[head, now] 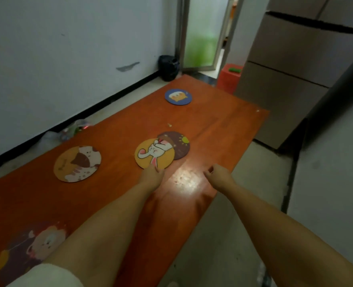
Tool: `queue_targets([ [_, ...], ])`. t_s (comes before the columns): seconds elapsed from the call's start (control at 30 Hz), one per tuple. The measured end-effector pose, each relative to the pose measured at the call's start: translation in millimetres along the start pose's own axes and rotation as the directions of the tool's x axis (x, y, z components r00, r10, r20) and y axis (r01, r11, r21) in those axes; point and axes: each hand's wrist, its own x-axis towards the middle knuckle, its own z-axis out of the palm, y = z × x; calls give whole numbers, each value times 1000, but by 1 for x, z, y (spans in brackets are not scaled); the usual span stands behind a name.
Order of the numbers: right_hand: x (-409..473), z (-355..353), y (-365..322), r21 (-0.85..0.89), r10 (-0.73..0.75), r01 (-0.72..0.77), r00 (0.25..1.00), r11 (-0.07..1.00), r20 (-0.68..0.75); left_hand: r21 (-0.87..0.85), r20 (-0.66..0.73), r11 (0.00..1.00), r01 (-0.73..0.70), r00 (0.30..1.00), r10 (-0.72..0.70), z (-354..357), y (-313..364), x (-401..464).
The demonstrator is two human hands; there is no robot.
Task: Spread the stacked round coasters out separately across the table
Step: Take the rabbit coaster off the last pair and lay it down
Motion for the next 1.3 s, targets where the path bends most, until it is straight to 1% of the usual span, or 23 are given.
queue_targets([
  [0.07, 31, 5, -15, -16, -45, 46, 997, 999, 59, -7, -57, 995, 96, 994, -97, -9, -5, 17],
  [0.17, 81, 13, -39, -52, -141, 151, 979, 987, 149, -71, -126, 973, 220, 966, -228, -19, -15, 43],
  [0.27, 128, 24, -64, -81, -228, 254, 942, 964, 247, -118, -199, 931, 344, 911, -362, -24, -23, 66],
  [0.37, 168, 35, -85, -79, -302, 343, 899, 936, 318, -194, -247, 869, 456, 834, -493, -23, -21, 85],
  [0.43, 187, 42, -95, -73, -301, 346, 888, 936, 348, -246, -263, 819, 519, 777, -571, -19, -17, 96],
  [0.6, 212, 58, -104, -19, -244, 274, 883, 962, 402, -394, -268, 677, 622, 627, -732, -8, 3, 120],
  [0.63, 214, 59, -104, -27, -235, 272, 875, 962, 422, -418, -264, 656, 629, 607, -750, -6, 5, 123],
  [0.7, 218, 59, -103, 15, -253, 279, 848, 960, 466, -464, -259, 620, 633, 572, -778, -2, 4, 126],
  [0.8, 217, 56, -99, 74, -283, 284, 824, 956, 490, -598, -247, 575, 559, 554, -795, 1, -6, 122],
  [0.87, 214, 52, -94, 104, -315, 303, 820, 947, 477, -668, -253, 557, 494, 554, -793, 4, -7, 113],
  [1.0, 189, 43, -91, 136, -356, 330, 832, 934, 425, -743, -272, 527, 412, 535, -800, 9, -10, 84],
  [1.13, 150, 46, -94, 125, -397, 380, 825, 916, 401, -771, -287, 519, 368, 527, -800, 6, -23, 43],
  [1.3, 91, 65, -89, 205, -418, 365, 800, 908, 430, -764, -323, 542, 350, 519, -791, -5, -49, -20],
])
